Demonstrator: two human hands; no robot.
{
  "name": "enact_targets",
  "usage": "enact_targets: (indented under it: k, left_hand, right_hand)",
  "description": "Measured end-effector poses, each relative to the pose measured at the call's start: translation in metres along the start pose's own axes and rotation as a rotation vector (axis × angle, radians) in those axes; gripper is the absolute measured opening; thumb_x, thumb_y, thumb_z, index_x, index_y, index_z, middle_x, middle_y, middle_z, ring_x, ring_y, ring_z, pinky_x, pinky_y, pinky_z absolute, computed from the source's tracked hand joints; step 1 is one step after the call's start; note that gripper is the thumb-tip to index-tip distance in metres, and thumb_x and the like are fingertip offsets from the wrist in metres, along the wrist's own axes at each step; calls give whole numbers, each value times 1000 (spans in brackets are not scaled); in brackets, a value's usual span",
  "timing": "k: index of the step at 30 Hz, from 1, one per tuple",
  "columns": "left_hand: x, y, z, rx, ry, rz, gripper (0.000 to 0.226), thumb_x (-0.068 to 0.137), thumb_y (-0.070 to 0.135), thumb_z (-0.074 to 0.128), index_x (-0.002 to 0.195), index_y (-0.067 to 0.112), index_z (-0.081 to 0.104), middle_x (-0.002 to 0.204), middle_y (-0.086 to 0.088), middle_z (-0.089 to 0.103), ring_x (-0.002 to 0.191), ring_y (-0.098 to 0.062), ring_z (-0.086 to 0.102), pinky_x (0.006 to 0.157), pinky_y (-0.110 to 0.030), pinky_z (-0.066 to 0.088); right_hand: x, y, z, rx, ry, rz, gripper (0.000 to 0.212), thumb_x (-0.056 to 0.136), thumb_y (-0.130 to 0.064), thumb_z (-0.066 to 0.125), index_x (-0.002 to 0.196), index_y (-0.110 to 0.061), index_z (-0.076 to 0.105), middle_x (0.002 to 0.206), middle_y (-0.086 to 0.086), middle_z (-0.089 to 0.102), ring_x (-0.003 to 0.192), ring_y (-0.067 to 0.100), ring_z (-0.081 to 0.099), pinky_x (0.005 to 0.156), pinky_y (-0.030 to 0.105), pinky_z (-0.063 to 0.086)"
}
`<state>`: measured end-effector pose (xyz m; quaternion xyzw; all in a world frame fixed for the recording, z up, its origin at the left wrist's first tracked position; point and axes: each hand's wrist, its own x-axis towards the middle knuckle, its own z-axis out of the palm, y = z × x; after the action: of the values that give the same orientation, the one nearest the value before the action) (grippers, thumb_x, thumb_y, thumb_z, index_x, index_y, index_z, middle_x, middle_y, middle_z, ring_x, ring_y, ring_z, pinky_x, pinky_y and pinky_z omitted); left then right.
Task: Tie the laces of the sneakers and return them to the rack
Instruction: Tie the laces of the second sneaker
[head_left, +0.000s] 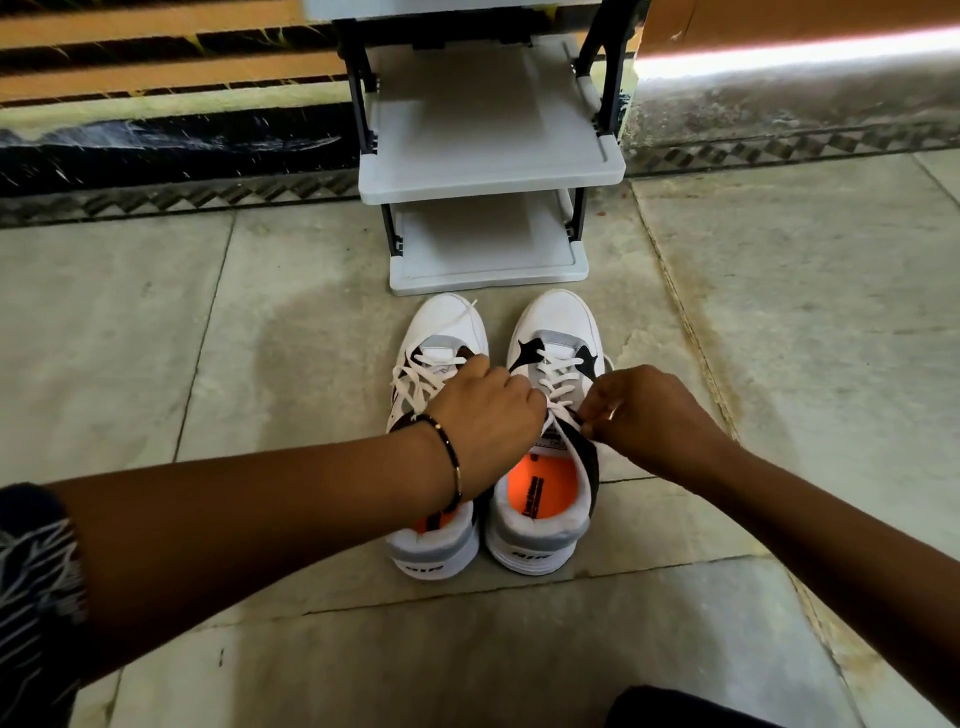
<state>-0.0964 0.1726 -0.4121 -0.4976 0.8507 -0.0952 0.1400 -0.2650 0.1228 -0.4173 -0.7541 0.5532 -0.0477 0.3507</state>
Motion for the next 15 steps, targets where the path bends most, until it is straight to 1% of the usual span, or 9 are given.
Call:
enact_targets:
  k: [1,3,4,5,6,8,12,13,15]
  left_hand:
    - [2,-1,-3,24,-12,-3,18,67,15,42,64,22,59,60,5,64,56,-15,60,61,-25,45]
    - [8,-4,-8,-10,-48,-27,24,81,10,36,88,16,59,89,-2,66,84,-24,61,79,-34,41]
    - [10,-5,-9,-76,-90,-45,23,86,13,36,99,12,55,103,-7,62,96,-29,57,86,-38,36]
    - [11,-7,-11,-143,-120,-98,23,88,18,37,105,12,52,110,-9,58,101,-31,54,89,-39,33]
    - [11,-9,-11,-178,-120,-139,24,89,22,38,106,12,50,113,-10,56,102,-32,53,91,-40,31]
    - [7,-7,-9,-168,-125,-154,23,89,25,37,105,12,49,109,-10,58,100,-32,53,94,-42,28]
    - [5,-6,-2,-181,-150,-154,19,87,14,38,103,9,47,97,-11,66,100,-32,50,95,-43,22]
    - [6,-8,-2,-175,-149,-149,19,86,12,40,104,9,47,95,-12,66,100,-32,49,94,-43,21]
    - [6,-12,-1,-182,-147,-136,21,84,9,42,105,10,47,94,-13,66,100,-31,50,94,-42,20]
  right_hand:
    - [0,2,2,11,21,-9,7,75,-11,69,77,-17,72,72,-3,67,63,2,56,48,8,38]
    - [-3,3,5,25,45,-28,4,77,-17,68,74,-18,70,71,-4,66,66,6,59,49,12,38]
    - [-5,3,5,41,48,-35,5,77,-22,68,73,-18,68,71,-5,66,67,8,59,51,16,39]
    - [-7,2,6,56,46,-50,8,76,-25,70,73,-20,65,72,-7,64,67,8,58,53,19,40]
    - [-9,0,7,59,44,-70,11,75,-27,72,74,-21,63,73,-8,63,66,8,57,56,22,41]
    - [-11,-3,7,20,48,-109,11,75,-24,72,75,-19,63,77,-4,62,68,13,56,61,28,44]
    - [-5,-10,6,-112,26,-144,13,80,-16,63,73,-5,65,79,9,66,72,24,60,61,35,49]
    - [-4,-11,7,-156,18,-162,15,81,-15,60,73,-3,62,78,10,65,70,26,58,59,37,48]
    - [-3,-10,9,-272,12,-222,14,83,-14,56,76,-5,48,74,9,56,62,23,49,50,34,38]
